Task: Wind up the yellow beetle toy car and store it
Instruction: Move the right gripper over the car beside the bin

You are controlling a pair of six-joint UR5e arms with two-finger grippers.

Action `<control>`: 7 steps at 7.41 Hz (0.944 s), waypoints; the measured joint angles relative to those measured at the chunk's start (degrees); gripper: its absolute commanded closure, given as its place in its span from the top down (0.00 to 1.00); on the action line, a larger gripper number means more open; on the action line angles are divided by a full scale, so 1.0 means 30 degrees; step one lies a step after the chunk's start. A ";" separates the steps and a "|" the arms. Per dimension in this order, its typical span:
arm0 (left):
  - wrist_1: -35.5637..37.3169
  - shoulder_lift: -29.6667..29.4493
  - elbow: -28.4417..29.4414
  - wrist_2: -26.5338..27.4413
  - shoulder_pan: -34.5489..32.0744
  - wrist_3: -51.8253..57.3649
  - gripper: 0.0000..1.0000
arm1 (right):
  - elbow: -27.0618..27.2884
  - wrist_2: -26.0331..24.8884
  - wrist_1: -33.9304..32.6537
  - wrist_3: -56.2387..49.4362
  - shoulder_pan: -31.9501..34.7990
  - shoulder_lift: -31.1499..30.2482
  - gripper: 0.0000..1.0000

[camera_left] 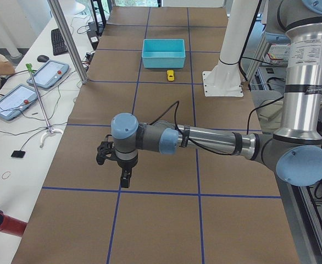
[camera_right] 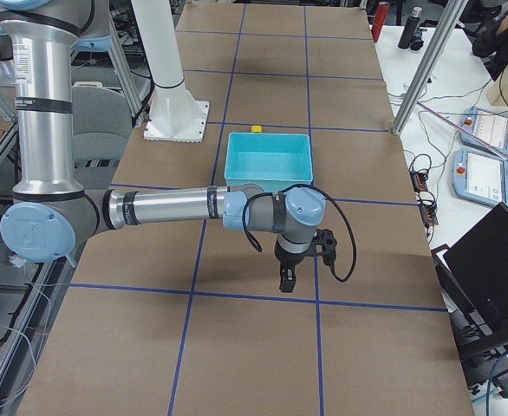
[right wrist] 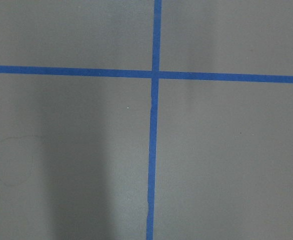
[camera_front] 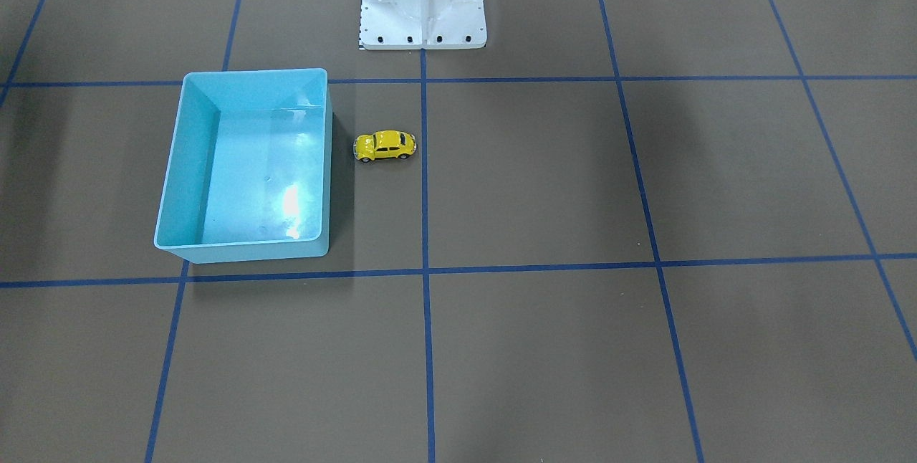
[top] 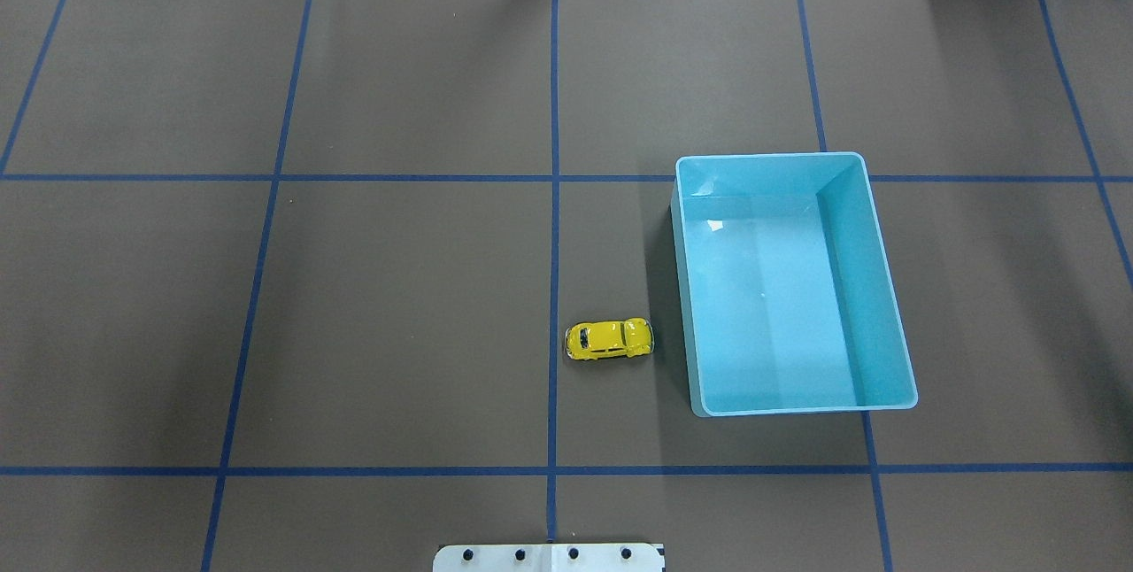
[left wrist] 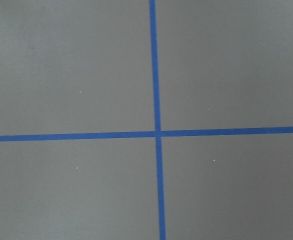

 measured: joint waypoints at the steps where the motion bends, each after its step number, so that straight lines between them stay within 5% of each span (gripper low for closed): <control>1: -0.1081 0.0916 0.0066 -0.0210 -0.0256 -0.0044 0.99 | 0.1228 -0.0062 -0.0092 0.0083 -0.0523 0.0055 1.00; 3: -0.1686 0.1595 0.0373 -0.1749 -0.0568 -0.0753 1.00 | 0.3765 -0.0007 -0.0121 0.0117 -0.1830 0.0756 1.00; 7: -0.1702 0.1686 0.0505 -0.2408 -0.0662 -0.1313 1.00 | 0.5029 -0.1214 -0.1285 0.0121 -0.8634 0.7224 1.00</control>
